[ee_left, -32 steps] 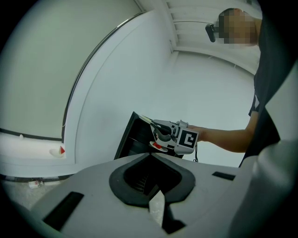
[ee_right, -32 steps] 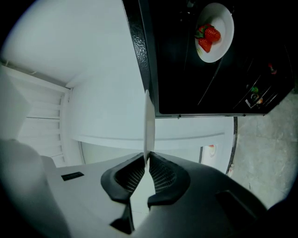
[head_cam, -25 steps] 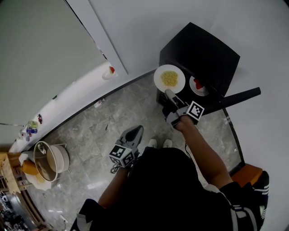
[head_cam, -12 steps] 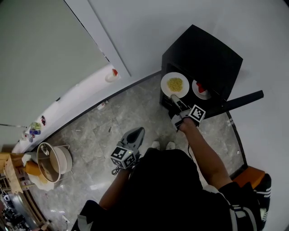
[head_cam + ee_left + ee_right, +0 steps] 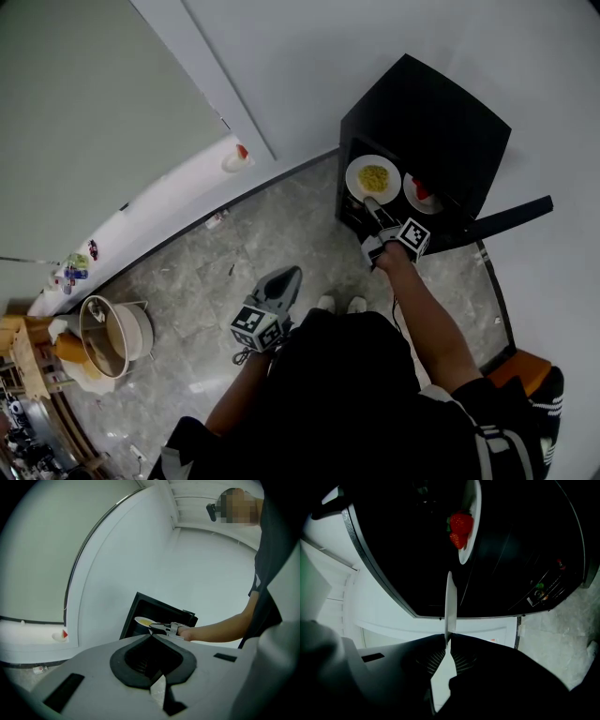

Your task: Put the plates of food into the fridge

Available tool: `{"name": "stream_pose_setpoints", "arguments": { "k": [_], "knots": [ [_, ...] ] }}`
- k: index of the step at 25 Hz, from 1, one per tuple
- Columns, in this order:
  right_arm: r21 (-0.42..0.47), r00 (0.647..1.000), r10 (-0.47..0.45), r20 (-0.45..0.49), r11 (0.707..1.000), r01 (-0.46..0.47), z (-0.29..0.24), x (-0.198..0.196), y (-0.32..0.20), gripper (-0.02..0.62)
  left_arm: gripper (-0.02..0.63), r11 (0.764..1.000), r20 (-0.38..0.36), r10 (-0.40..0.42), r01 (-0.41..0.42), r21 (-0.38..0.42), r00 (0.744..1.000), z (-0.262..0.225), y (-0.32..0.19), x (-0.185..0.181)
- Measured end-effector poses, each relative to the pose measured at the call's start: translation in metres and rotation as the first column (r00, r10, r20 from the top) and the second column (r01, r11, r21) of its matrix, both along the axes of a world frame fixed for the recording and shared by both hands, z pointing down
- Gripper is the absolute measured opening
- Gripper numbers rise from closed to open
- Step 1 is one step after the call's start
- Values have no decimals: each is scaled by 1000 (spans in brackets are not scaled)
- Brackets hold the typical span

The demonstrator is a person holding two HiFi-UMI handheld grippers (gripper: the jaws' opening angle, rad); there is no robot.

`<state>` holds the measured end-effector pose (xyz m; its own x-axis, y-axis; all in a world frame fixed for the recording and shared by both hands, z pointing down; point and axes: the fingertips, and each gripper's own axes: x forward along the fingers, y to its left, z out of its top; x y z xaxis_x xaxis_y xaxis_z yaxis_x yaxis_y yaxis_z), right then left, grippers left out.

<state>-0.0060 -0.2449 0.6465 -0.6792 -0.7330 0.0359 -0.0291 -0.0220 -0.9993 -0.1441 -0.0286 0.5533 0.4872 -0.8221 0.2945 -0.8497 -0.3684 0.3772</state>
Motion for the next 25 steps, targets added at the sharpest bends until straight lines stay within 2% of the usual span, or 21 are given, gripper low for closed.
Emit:
{"name": "stream_pose_setpoints", "arguments": {
  "k": [6,25],
  "knots": [
    [-12,1000,23,-21,1000,-24,16,3,-19,46,23,1000,-1,6,-6,-8,1000,0,-11,-3],
    [-104,994,110,16,989,-108,37,13,-67,43,23,999,-16,7,-8,-33,1000,1,-43,2]
  ]
}}
